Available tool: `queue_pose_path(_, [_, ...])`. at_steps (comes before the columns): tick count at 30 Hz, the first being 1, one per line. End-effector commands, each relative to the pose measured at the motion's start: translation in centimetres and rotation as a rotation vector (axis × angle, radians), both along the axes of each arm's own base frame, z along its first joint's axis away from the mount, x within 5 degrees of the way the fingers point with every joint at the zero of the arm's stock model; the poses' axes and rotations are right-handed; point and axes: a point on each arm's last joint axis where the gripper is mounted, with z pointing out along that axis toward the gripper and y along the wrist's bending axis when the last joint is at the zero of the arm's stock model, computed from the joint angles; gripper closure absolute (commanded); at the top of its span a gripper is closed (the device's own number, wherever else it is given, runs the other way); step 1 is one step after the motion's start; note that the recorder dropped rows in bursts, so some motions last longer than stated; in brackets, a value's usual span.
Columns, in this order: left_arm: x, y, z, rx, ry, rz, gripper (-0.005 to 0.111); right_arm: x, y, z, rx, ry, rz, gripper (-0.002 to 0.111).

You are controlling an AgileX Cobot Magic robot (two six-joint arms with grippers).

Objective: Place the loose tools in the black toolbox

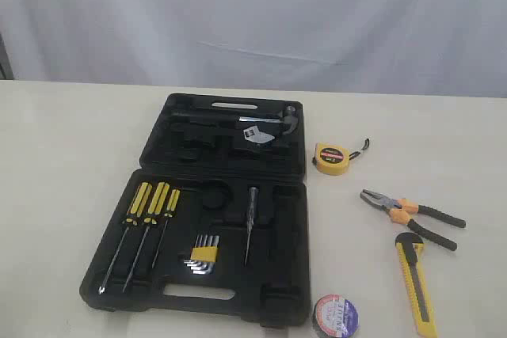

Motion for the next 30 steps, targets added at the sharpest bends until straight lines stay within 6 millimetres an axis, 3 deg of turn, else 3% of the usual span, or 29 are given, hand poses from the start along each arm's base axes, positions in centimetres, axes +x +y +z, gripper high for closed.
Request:
queue_pose_path(1, [0.0,0.0,-0.1,-0.004,-0.001,-0.002,0.107,0.0,0.0,0.0,-0.005,-0.004,0.003,0.108])
queue_pose_path(20, [0.0,0.0,-0.1,-0.004,-0.001,-0.002,0.107,0.0,0.0,0.0,-0.015,-0.003,0.002,0.108])
queue_pose_path(26, [0.0,0.0,-0.1,-0.004,-0.001,-0.002,0.107,0.0,-0.3,0.2,-0.146,-0.007,0.0,0.108])
queue_pose_path(30, [0.0,0.0,-0.1,-0.004,-0.001,-0.002,0.107,0.2,-0.2,1.2,-0.254,-0.112,0.025,0.108])
